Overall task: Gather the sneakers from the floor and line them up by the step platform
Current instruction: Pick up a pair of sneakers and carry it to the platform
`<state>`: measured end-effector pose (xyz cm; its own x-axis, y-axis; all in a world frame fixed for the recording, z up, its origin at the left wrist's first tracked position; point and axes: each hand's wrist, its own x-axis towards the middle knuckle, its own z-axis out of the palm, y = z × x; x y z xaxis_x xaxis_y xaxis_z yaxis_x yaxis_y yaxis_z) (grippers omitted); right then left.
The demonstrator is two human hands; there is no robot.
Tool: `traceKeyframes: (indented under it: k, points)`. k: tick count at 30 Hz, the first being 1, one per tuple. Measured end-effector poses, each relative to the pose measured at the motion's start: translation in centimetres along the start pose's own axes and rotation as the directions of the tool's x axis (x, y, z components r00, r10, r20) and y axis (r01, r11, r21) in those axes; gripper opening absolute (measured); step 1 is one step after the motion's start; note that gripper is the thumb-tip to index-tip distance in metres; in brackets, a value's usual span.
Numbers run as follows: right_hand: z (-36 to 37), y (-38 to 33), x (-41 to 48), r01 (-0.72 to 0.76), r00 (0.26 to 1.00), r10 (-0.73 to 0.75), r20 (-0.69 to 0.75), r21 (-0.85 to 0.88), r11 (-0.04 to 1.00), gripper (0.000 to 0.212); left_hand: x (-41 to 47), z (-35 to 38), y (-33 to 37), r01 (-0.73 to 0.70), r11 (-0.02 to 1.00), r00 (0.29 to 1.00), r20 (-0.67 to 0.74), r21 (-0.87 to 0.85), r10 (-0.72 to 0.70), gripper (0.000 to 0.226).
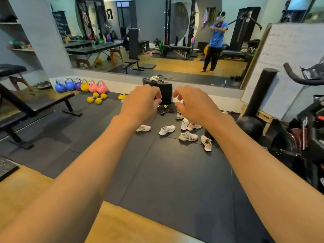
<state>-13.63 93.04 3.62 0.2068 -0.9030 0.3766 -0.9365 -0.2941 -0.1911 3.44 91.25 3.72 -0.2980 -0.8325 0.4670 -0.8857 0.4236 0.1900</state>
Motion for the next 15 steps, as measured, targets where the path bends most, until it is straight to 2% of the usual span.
traceKeyframes:
  k: [7, 15]
  points:
    - [6.9, 4.6, 15.0, -0.062, 0.995, 0.064, 0.078, -0.022, 0.998, 0.026, 14.3, 8.3, -9.1, -0.069, 0.997, 0.996, 0.051, -0.025, 0.070, 0.018]
    - [11.8, 13.5, 28.7, -0.182, 0.973, 0.190, 0.129, -0.070, 0.981, 0.025, 30.3, 18.8, -11.5, -0.222, 0.969, 0.964, 0.122, -0.111, 0.235, 0.022]
